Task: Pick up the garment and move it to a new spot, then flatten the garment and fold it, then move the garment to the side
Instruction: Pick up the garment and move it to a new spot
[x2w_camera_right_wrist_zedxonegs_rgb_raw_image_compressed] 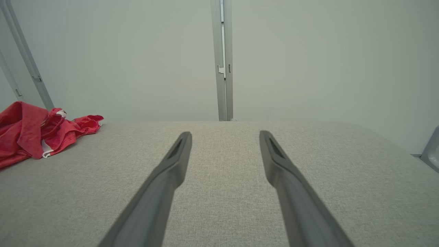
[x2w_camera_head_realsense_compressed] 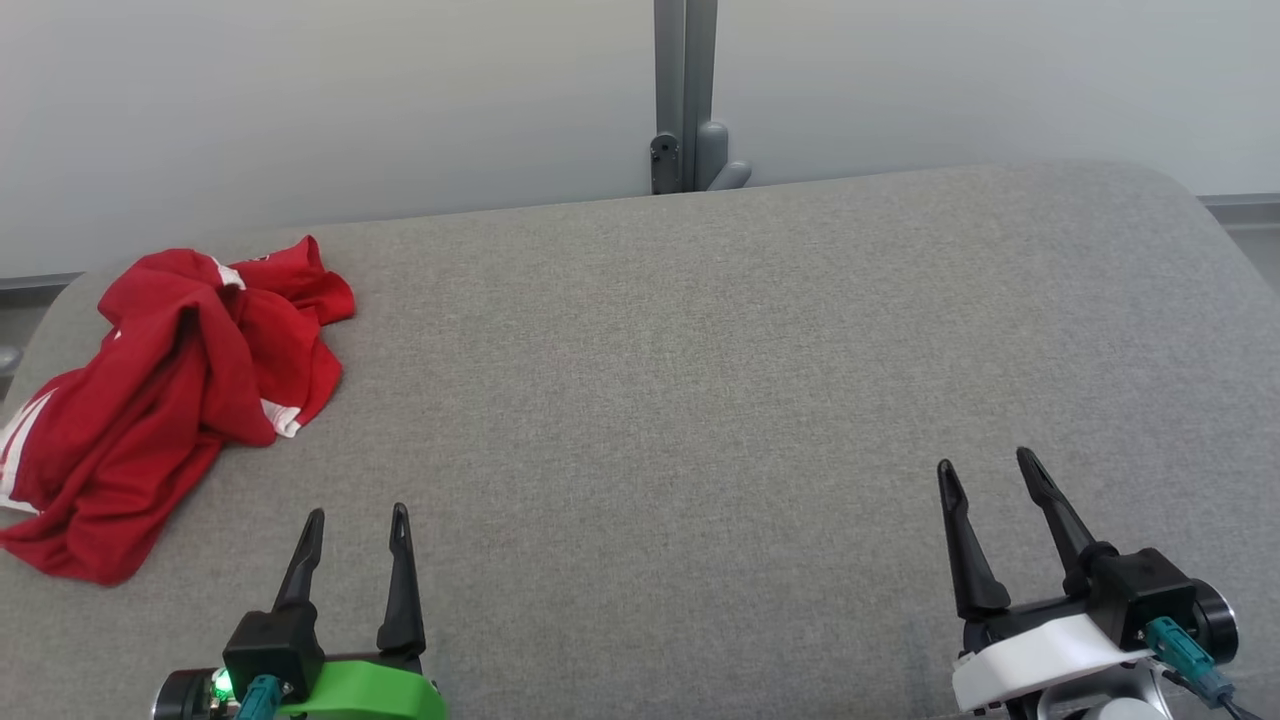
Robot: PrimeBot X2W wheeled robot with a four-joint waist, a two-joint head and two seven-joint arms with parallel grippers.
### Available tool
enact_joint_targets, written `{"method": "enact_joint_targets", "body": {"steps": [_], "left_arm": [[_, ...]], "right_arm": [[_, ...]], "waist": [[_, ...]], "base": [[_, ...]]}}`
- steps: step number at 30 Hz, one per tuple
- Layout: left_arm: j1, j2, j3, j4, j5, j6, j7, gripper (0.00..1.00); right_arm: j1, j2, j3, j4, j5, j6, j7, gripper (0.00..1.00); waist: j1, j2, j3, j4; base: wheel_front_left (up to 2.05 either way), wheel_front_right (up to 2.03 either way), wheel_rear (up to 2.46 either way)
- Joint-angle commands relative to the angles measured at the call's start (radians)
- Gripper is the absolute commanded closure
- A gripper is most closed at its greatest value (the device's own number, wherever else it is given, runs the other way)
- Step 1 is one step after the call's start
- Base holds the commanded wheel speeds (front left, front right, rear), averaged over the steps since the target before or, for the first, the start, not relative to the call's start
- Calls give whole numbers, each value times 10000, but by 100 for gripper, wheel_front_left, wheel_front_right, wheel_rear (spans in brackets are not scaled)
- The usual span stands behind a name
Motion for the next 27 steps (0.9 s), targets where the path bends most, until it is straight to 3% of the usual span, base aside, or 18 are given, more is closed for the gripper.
{"method": "enact_joint_targets", "body": {"steps": [1,5,20,27], "left_arm": [[-3,66,-12,14,15,24,-10,0],[-123,66,-55,-24,78,22,-10,0],[99,57,698,-219,270,12,-8,0],[199,57,917,-304,188,-19,-7,0]], "right_arm": [[81,-42,-49,-30,-80,2,-49,0],[98,-40,-102,-99,-54,1,-49,0],[191,-40,28,-174,176,1,-41,0],[90,-39,193,-94,146,1,-41,0]], "waist": [[0,101,9,96],[0,101,7,547],[0,101,-45,4256],[0,101,26,5018]], "base": [[0,0,0],[0,0,0],[0,0,0],[0,0,0]]}}
